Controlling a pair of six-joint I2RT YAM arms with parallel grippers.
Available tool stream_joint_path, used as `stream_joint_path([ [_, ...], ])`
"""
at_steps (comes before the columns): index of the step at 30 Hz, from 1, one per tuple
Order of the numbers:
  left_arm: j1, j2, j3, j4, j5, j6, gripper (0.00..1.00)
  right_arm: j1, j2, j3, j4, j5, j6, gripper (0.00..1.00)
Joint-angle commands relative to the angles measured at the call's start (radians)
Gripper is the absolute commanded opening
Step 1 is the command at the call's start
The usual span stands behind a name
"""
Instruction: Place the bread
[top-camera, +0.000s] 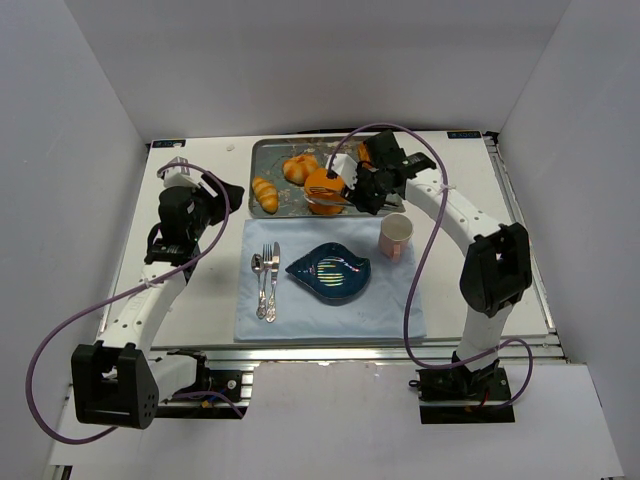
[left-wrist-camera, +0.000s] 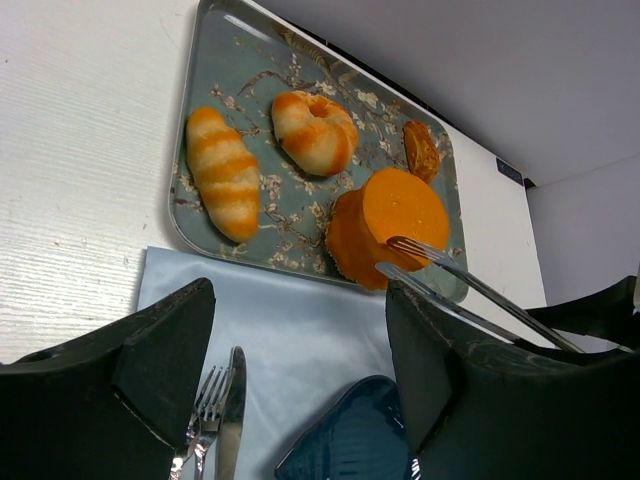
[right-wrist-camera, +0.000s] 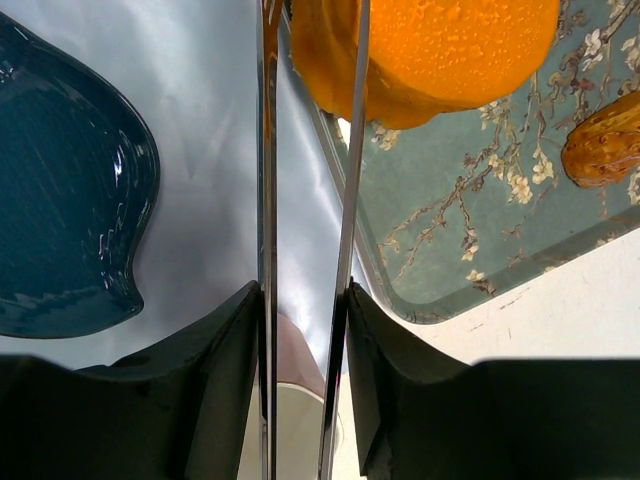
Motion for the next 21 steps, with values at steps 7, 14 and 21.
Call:
stream_joint_path([
  [7,-0.003,-0.039,-0.006,0.01,-0.004,0.003,0.79,0.01,-0.109,-0.038,0.11,0.026,-0.02,0.43],
  [14,-0.003,-0.042,-0.012,0.012,-0.006,0.002,0.79,0.01,-0.135,-0.056,0.144,0.047,-0.027,0.44],
  [21,-0.003,-0.037,-0.011,0.018,-0.003,0.0,0.79,0.013,-0.134,-0.073,0.141,0.05,-0.039,0.45],
])
